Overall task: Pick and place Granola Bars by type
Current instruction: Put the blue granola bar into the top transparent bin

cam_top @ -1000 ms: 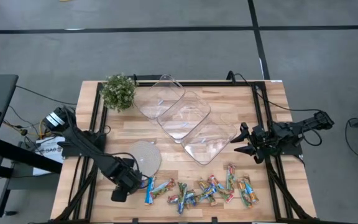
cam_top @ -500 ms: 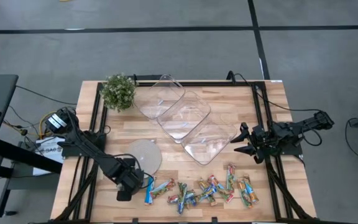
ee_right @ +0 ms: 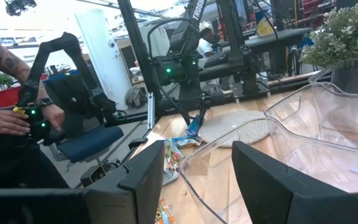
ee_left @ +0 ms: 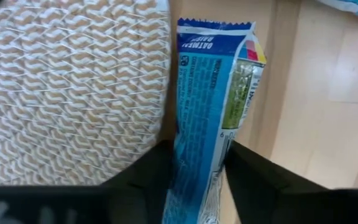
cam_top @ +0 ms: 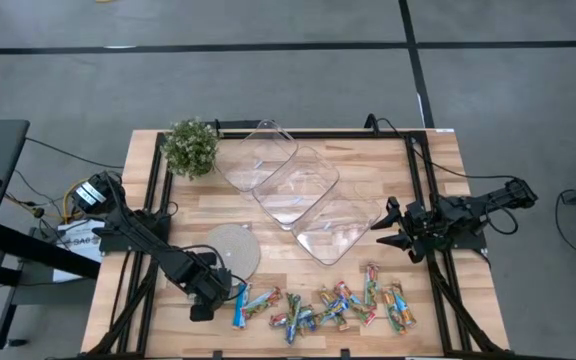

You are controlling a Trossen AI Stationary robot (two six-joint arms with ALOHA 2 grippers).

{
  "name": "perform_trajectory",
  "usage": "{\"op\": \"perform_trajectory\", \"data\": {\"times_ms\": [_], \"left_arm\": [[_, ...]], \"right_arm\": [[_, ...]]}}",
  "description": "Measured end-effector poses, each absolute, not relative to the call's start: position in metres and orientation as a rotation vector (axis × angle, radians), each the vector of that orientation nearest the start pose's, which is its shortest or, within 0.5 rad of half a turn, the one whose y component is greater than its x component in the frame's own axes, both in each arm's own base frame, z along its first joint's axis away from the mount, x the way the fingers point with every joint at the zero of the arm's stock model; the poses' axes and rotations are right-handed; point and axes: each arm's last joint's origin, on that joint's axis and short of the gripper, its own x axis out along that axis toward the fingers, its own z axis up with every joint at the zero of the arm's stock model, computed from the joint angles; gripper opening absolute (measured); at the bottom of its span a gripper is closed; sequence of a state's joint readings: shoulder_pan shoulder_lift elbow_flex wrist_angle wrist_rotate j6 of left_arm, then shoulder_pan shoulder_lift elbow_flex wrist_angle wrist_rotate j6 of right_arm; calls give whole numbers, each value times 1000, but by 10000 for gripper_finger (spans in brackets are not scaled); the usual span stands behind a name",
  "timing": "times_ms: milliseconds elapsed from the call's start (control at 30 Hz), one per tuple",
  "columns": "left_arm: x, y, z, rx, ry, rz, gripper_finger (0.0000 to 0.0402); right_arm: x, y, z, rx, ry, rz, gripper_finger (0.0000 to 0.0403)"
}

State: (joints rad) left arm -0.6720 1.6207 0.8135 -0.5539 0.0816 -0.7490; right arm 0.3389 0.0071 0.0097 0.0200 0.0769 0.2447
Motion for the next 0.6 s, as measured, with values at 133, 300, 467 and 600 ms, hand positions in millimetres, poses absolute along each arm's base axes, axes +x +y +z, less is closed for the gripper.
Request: {"op": "perform_trajectory", "data": {"times_ms": [133, 300, 467, 600], "left_arm": [[207, -167, 137, -216, 1460, -84, 87], [208, -169, 139, -229, 1459, -100, 51], [209, -172, 145, -273, 1447, -183, 38], [214, -177, 151, -319, 1383, -267, 37]], "right_arm": [[93, 30, 168, 248, 9, 263, 184], [93, 30, 168, 248, 9, 263, 184], [93, 30, 168, 248, 9, 263, 184], [93, 30, 168, 248, 8, 263, 184]]}}
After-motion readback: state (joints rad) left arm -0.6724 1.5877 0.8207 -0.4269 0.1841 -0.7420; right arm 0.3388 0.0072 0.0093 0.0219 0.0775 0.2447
